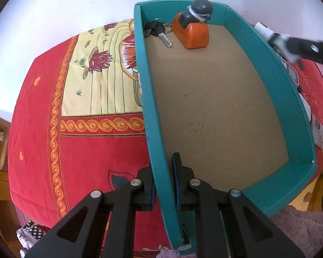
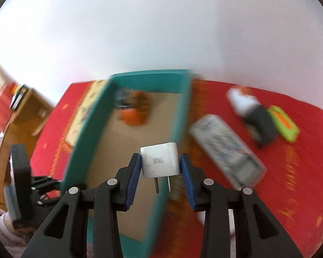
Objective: Organize objects
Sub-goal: 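Carry the white charger into the tray and open the right gripper, then lower the right gripper onto the white earbud case and close it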
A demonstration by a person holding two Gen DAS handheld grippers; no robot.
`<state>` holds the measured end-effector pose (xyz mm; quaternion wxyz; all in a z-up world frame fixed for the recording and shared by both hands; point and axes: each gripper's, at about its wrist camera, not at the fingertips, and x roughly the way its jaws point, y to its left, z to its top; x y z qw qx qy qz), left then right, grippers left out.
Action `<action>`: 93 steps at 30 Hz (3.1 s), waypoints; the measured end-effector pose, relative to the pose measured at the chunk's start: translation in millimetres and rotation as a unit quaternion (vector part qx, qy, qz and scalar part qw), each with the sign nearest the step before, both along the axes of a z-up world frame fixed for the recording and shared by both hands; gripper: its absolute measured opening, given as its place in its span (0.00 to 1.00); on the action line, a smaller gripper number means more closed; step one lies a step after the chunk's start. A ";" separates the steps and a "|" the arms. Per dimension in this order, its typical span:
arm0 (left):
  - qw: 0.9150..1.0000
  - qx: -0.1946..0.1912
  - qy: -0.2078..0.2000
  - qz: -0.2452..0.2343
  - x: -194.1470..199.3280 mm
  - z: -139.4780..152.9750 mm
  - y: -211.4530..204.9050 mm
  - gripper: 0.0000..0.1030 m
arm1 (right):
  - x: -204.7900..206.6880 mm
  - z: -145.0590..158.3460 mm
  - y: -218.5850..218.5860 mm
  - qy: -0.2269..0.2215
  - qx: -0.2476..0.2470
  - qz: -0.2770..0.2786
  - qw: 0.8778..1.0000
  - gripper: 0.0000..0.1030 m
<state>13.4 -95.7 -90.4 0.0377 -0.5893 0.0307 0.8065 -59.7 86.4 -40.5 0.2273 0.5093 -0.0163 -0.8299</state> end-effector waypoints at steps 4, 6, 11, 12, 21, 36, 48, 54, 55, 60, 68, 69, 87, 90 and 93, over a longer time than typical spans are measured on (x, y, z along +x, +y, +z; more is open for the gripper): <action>1.000 -0.002 0.001 0.000 -0.3 0.2 0.2 0.11 | -8.9 -12.0 -47.8 -0.012 0.005 0.060 0.998 0.37; 1.000 -0.002 0.002 0.001 -0.3 0.3 0.3 0.11 | -16.2 -23.8 -73.7 -0.025 0.017 0.088 0.996 0.37; 1.000 0.001 0.003 0.004 0.1 -0.3 -0.4 0.11 | -28.9 -45.7 -110.2 -0.045 0.035 0.124 0.991 0.37; 1.000 0.002 0.003 0.005 -0.1 -0.5 -0.7 0.11 | -31.5 -49.8 -117.5 -0.048 0.037 0.130 0.990 0.37; 1.000 0.004 0.004 0.007 1.6 -0.5 -0.2 0.11 | -45.4 -67.7 -138.7 -0.050 0.062 0.148 0.986 0.37; 1.000 0.010 0.002 0.009 1.6 0.3 -1.9 0.11 | -41.8 -62.8 -130.2 -0.035 0.038 0.123 0.991 0.38; 1.000 0.016 0.000 0.012 0.7 0.1 -2.0 0.11 | -1.9 -3.9 -68.5 0.010 0.011 0.088 0.996 0.38; 1.000 0.013 0.002 0.011 1.0 0.1 -1.1 0.11 | 19.9 5.4 -14.1 0.023 0.038 0.048 0.998 0.38; 1.000 0.013 0.002 0.012 1.1 0.1 -1.1 0.11 | 22.7 5.3 -3.0 0.022 0.041 0.038 0.998 0.38; 1.000 0.011 0.003 0.009 0.7 0.0 -0.1 0.11 | 30.6 -2.9 46.4 0.012 0.061 -0.024 0.998 0.44; 1.000 0.011 0.003 0.007 0.3 -0.9 -1.6 0.11 | 44.9 -27.2 85.6 -0.023 0.080 -0.031 0.996 0.51; 1.000 0.011 0.003 0.007 1.3 -0.3 -1.7 0.11 | 46.1 -30.1 86.9 -0.028 0.078 -0.029 0.996 0.51; 1.000 0.009 0.004 0.005 3.7 0.3 -1.6 0.11 | 37.0 -62.2 76.5 -0.050 0.101 -0.003 0.994 0.55; 1.000 0.009 0.005 0.004 4.2 0.5 -2.1 0.11 | 38.3 -64.2 76.7 -0.056 0.091 -0.001 0.994 0.55; 1.000 0.012 0.004 0.005 3.8 0.8 -4.1 0.11 | 38.3 -67.4 75.0 -0.062 0.094 -0.002 0.994 0.55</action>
